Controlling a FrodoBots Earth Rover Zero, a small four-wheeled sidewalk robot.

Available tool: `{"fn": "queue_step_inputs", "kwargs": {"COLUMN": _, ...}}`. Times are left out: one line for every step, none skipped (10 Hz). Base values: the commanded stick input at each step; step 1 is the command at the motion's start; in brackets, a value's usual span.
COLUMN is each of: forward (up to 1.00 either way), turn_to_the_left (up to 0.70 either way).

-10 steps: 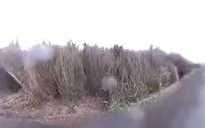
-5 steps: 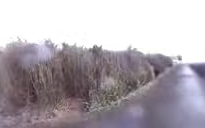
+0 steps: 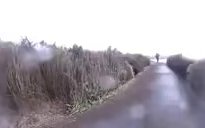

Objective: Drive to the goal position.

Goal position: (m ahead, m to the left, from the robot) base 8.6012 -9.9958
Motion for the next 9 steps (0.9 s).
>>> {"fn": "queue_step_inputs", "kwargs": {"forward": 0.00, "turn_to_the_left": -0.70}}
{"fn": "queue_step_inputs", "kwargs": {"forward": 0.00, "turn_to_the_left": -0.70}}
{"fn": "queue_step_inputs", "kwargs": {"forward": 0.00, "turn_to_the_left": -0.55}}
{"fn": "queue_step_inputs", "kwargs": {"forward": 0.00, "turn_to_the_left": -0.08}}
{"fn": "queue_step_inputs", "kwargs": {"forward": 0.00, "turn_to_the_left": 0.00}}
{"fn": "queue_step_inputs", "kwargs": {"forward": 0.00, "turn_to_the_left": 0.00}}
{"fn": "queue_step_inputs", "kwargs": {"forward": 0.00, "turn_to_the_left": 0.00}}
{"fn": "queue_step_inputs", "kwargs": {"forward": 0.00, "turn_to_the_left": 0.00}}
{"fn": "queue_step_inputs", "kwargs": {"forward": 0.00, "turn_to_the_left": 0.00}}
